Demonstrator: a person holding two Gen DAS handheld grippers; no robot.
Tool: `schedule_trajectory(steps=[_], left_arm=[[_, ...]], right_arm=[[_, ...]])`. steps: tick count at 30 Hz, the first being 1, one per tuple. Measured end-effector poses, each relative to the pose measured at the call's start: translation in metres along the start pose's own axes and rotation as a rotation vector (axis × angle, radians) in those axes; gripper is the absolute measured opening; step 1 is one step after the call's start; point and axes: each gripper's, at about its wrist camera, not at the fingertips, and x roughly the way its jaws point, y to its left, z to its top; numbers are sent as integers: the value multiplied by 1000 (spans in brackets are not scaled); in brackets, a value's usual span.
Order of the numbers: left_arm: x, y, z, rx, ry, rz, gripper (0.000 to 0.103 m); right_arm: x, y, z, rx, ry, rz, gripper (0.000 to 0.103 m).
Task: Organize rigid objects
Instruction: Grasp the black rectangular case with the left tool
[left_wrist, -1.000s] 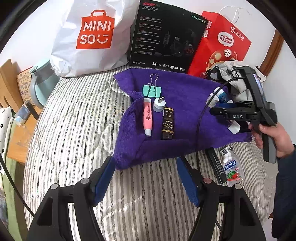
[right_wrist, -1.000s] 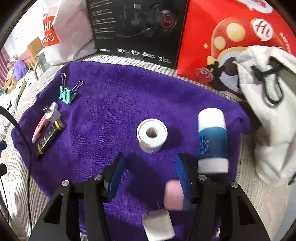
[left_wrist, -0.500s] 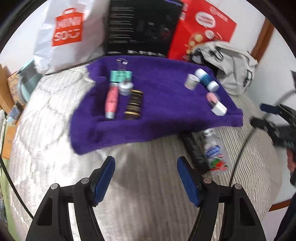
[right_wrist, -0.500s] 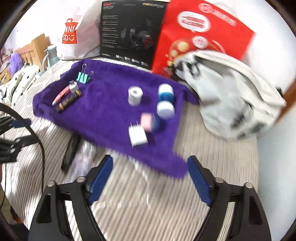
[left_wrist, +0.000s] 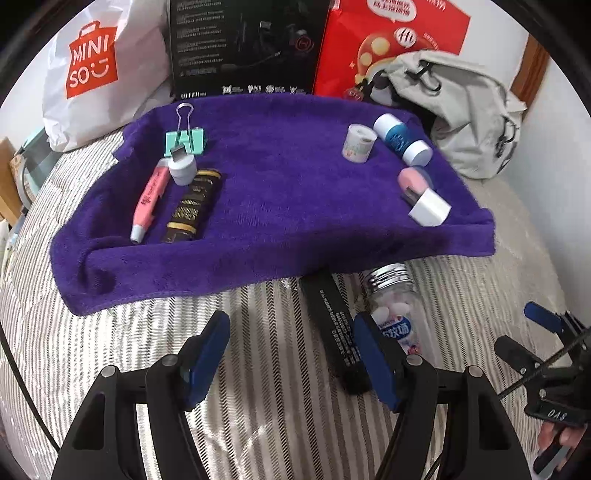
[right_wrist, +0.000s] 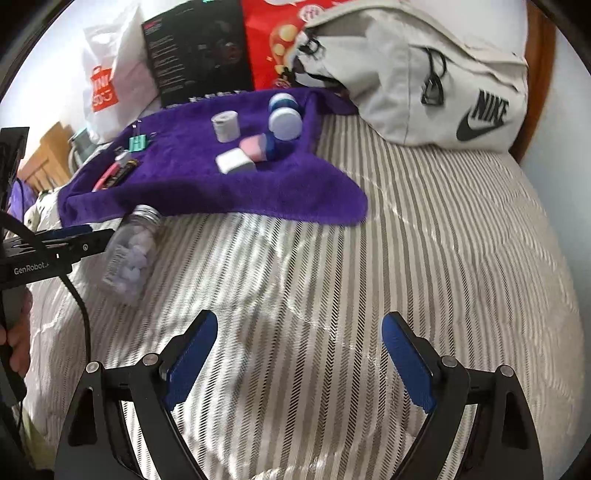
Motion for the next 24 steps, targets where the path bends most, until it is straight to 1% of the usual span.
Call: schedule_trajectory(steps=[2,3,4,6,7,9,11,12,13,14,16,18,24], left_arm=[[3,-3,-1,-10,-5,-6,68],[4,-5,-2,-14,-7,-1,69],[5,-7,-2,-16,-11,13,71],[7,-14,-1,-10,-20,49,73],[8,-18,-1,1,-22,69,75],[10,-24,-2,34,-20,96,77],[9,-27,-4,58,-30,123,84],[9,-26,-4,58,-27,130,89],[9,-23,-4,50,-20,126,93],[9,-18,-5,25,-8,106,95],[8,-15,-6,19,-13,99,99],[8,-16,-6,34,-23,111,101],[8,-17,-7,9,-47,117,101]], right_arm=[[6,-2,-5,19,-1,8,91],[6,-2,-6,20,-20,7,91],[5,-1,-8,19,-41,6,92],[6,0,-11,15,-67,17,98],[6,1,-12,10,-81,21,100],[9,7,-12,-16,-76,-7,102],[12,14,-11,-46,-63,-42,103],[13,13,-10,-43,-62,-40,103],[13,12,-10,-39,-61,-37,103],[13,12,-10,-40,-61,-38,103],[13,12,-10,-39,-61,-37,103],[13,12,-10,-39,-61,-38,103],[13,13,-10,-39,-61,-38,103]])
